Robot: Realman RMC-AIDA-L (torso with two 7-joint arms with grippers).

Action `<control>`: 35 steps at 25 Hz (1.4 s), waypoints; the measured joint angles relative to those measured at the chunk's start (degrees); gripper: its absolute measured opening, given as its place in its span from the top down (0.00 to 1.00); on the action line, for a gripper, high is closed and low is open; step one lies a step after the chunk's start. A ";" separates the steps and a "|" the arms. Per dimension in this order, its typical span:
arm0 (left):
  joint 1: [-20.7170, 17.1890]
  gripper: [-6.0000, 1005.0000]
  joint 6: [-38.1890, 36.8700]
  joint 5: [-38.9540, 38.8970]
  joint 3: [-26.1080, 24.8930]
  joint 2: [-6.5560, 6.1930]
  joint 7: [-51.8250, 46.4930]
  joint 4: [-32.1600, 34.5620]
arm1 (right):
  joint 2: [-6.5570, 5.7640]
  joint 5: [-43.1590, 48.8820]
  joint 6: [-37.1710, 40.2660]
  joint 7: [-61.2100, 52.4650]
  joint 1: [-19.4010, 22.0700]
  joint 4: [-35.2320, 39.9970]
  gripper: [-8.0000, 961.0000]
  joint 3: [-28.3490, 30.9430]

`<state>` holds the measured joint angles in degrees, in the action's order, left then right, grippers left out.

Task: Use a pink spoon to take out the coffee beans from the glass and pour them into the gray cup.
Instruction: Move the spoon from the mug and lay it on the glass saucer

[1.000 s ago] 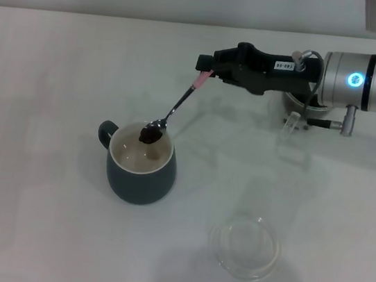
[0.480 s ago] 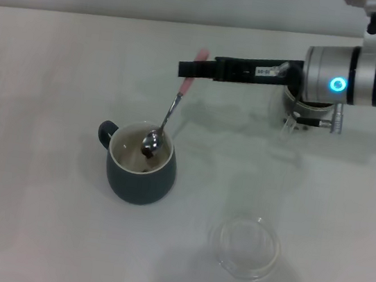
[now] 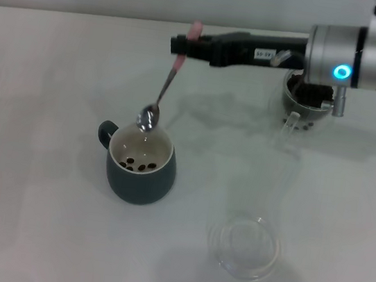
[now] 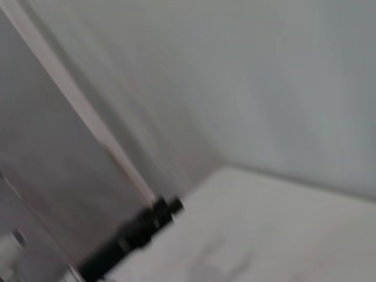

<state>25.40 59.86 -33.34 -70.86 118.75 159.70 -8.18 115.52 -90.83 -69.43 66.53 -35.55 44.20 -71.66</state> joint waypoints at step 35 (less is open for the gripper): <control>1.49 0.12 -0.36 -0.50 -0.24 0.23 -0.13 -0.09 | -6.70 9.77 -19.84 3.51 13.53 -17.63 0.83 17.37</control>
<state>26.89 59.50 -33.84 -71.10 118.98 159.56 -8.27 108.82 -81.07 -89.27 70.05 -22.02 26.57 -54.29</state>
